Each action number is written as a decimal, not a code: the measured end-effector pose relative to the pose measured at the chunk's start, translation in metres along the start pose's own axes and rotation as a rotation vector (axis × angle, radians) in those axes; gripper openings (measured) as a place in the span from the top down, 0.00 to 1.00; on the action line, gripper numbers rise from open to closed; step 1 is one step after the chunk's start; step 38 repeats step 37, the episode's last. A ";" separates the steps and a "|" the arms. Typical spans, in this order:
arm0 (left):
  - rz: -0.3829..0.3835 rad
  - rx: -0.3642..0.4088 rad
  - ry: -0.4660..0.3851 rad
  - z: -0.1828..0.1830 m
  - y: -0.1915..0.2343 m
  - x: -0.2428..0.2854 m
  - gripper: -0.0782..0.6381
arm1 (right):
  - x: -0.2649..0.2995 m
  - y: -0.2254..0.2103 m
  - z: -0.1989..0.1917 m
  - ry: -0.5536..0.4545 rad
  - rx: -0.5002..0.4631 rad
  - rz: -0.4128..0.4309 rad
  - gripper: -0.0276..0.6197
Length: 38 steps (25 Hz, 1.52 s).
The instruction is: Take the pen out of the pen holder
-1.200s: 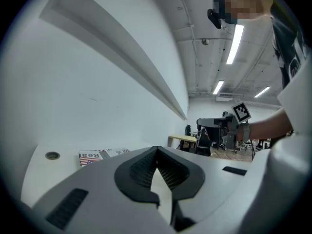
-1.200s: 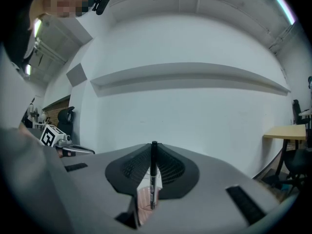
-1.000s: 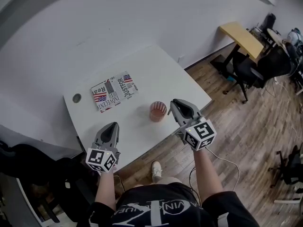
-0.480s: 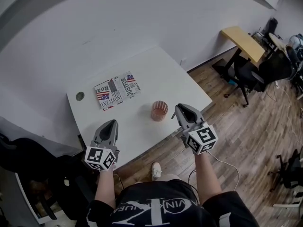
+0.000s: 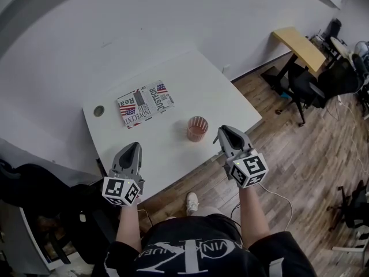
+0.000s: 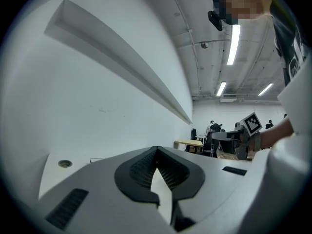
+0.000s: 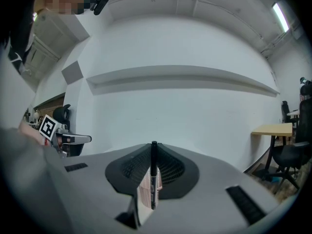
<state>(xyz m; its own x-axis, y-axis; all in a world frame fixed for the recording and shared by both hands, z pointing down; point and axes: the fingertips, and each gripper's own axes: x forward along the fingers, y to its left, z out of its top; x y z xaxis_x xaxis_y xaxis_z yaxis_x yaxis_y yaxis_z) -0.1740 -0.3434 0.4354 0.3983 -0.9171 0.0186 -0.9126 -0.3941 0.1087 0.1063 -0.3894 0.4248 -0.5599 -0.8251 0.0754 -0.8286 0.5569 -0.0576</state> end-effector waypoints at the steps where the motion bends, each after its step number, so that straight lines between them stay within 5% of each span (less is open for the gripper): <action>1: 0.002 -0.001 -0.002 0.000 0.001 -0.001 0.87 | -0.001 0.000 -0.001 0.001 0.002 -0.003 0.88; 38: -0.012 -0.016 -0.011 0.000 0.004 -0.040 0.87 | -0.032 0.033 0.002 -0.044 0.020 -0.040 0.88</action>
